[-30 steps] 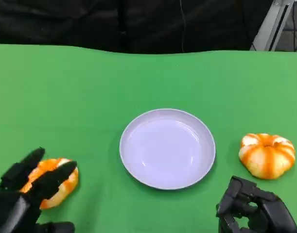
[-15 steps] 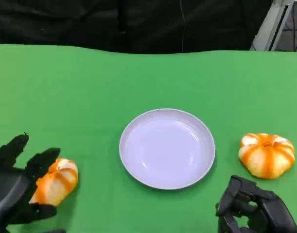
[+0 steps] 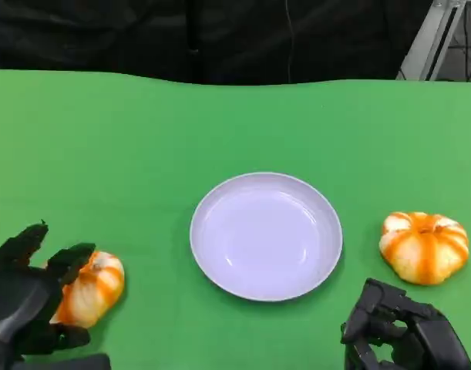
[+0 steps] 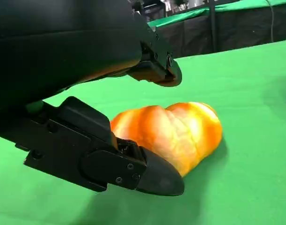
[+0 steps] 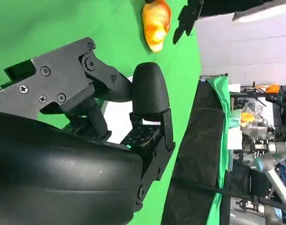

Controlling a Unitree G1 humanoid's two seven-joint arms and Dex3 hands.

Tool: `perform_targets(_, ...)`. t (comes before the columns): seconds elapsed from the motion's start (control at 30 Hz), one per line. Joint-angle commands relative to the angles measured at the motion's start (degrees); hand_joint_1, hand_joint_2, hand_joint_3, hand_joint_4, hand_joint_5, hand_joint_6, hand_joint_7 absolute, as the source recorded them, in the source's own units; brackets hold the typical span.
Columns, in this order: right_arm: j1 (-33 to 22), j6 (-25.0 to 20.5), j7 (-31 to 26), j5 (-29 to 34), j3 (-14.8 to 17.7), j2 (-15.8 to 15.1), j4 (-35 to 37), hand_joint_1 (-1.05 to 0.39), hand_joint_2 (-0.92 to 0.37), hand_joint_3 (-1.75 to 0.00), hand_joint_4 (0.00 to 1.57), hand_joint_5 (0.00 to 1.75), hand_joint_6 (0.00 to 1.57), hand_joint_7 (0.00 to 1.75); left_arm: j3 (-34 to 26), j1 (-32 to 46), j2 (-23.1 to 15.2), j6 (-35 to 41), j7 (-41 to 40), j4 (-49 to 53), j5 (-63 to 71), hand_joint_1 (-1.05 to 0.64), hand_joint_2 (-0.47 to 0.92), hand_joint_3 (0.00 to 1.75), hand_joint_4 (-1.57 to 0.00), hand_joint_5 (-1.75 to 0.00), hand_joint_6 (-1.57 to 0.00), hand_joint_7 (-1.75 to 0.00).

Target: Grasp the bread from the table and place it into the plate.

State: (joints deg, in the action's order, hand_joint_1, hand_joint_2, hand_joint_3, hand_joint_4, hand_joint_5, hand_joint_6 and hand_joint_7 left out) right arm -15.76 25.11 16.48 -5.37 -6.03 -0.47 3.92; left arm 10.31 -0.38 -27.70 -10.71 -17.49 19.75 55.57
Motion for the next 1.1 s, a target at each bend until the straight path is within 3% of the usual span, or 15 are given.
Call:
perform_targets(0.03,0.4,0.9,0.2,-0.4,0.5,-0.8,0.5,-0.13,-0.69,-0.98,0.78,1.75,0.73,1.51,1.5,-1.8,-0.9,1.6,-0.3,2.6,-1.7,-0.94,0.92,0.16,-0.18,-0.01,-0.4,0.0)
perform_targets(0.83,0.5,0.9,0.1,-0.2,0.4,-0.6,0.7,-0.13,-0.68,-1.0,0.78,1.75,0.73,1.51,5.1,-4.1,-2.1,1.7,-2.4,6.0,-5.2,-0.91,0.92,0.17,-0.19,-0.01,-0.4,0.0)
perform_targets(0.93,0.3,0.5,-0.1,-0.2,0.4,-0.6,0.2,-0.13,-0.68,-1.0,0.78,1.75,0.74,1.51,6.4,-6.1,-0.6,0.8,-3.1,12.2,-6.4,-0.87,0.92,0.17,-0.23,-0.02,-0.42,-0.01)
perform_targets(1.1,0.2,0.4,-0.5,0.1,0.3,-0.5,0.1,-0.13,-0.68,-0.99,0.77,1.75,0.74,1.51,7.7,-7.0,-0.5,0.7,-3.6,14.3,-7.3,-0.82,0.92,0.18,-0.25,-0.02,-0.43,-0.01)
